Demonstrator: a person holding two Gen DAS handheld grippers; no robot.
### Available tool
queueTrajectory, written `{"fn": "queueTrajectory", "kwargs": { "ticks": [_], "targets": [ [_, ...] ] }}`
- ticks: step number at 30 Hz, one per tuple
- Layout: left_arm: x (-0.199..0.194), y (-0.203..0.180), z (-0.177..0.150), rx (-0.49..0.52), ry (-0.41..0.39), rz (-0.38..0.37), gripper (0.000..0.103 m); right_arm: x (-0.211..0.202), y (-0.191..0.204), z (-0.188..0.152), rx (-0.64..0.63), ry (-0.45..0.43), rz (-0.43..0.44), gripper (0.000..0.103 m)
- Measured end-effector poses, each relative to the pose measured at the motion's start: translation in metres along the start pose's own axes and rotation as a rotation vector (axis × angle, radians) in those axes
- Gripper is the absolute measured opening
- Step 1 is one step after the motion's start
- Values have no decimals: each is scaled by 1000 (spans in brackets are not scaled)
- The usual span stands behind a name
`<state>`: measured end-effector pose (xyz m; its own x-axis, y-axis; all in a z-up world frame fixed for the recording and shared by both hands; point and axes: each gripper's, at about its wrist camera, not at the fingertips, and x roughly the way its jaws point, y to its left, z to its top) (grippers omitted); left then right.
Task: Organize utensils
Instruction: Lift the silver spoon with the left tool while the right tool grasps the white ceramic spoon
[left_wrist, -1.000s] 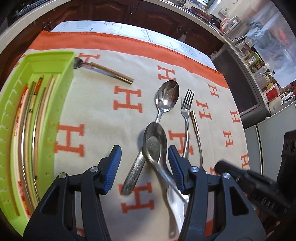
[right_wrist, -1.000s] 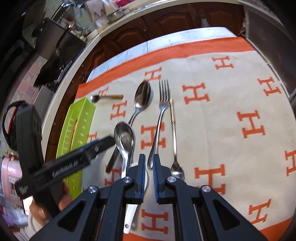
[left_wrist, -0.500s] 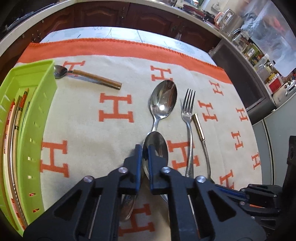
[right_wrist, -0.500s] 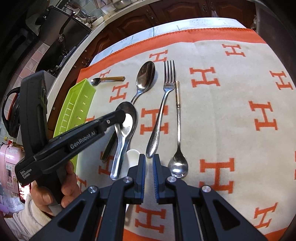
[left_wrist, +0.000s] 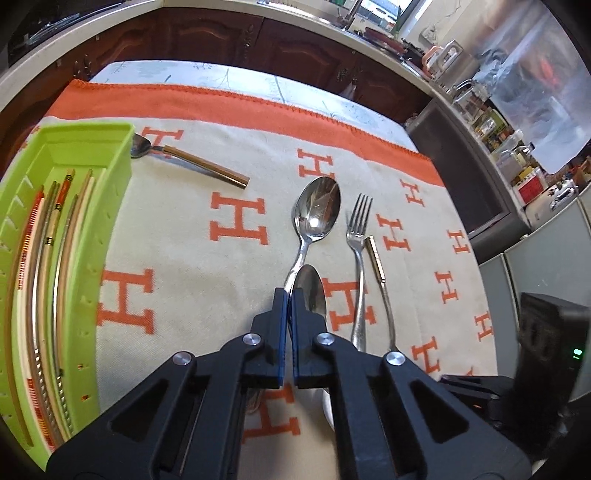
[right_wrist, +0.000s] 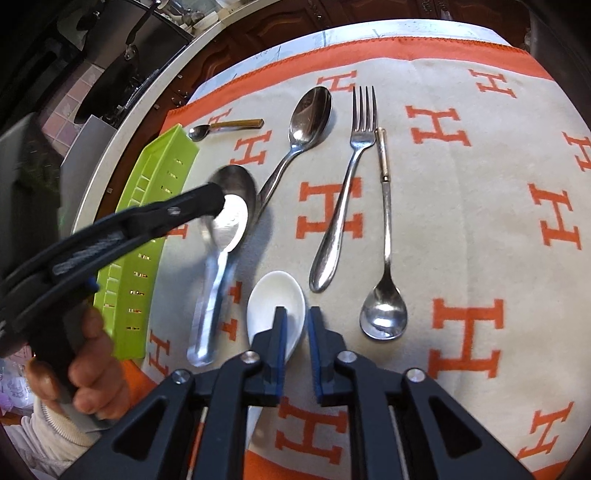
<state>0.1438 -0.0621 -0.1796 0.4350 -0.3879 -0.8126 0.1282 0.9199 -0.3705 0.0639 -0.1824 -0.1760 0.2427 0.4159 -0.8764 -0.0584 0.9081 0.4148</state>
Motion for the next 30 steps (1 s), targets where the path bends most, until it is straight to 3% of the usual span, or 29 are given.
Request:
{"fn": "queueTrajectory", "kwargs": {
  "ticks": [8,9,10,19,24,30],
  "targets": [
    [-38,10,-8,-10,-40,-26,0,6,16,-2,-62,-35,-49,19],
    [-41,11,-9,-11,-41,-27,0,7,19,-2,-75,-40,-61,18],
    [-43,11,-10,-10,-42,-27,0,7,20,-3,-83,-45,-75,8],
    [-77,24,-17,-7,-80,-32,0,-2,29,-7,-64,-61,-58,3],
    [-111,46,-20,-20,-130,16,0,-12,45,-6,-66,-80,-36,3],
    [-150,83,-22,-31,-181,123,0,-33,75,10,-63,-124,14,3]
  ]
}}
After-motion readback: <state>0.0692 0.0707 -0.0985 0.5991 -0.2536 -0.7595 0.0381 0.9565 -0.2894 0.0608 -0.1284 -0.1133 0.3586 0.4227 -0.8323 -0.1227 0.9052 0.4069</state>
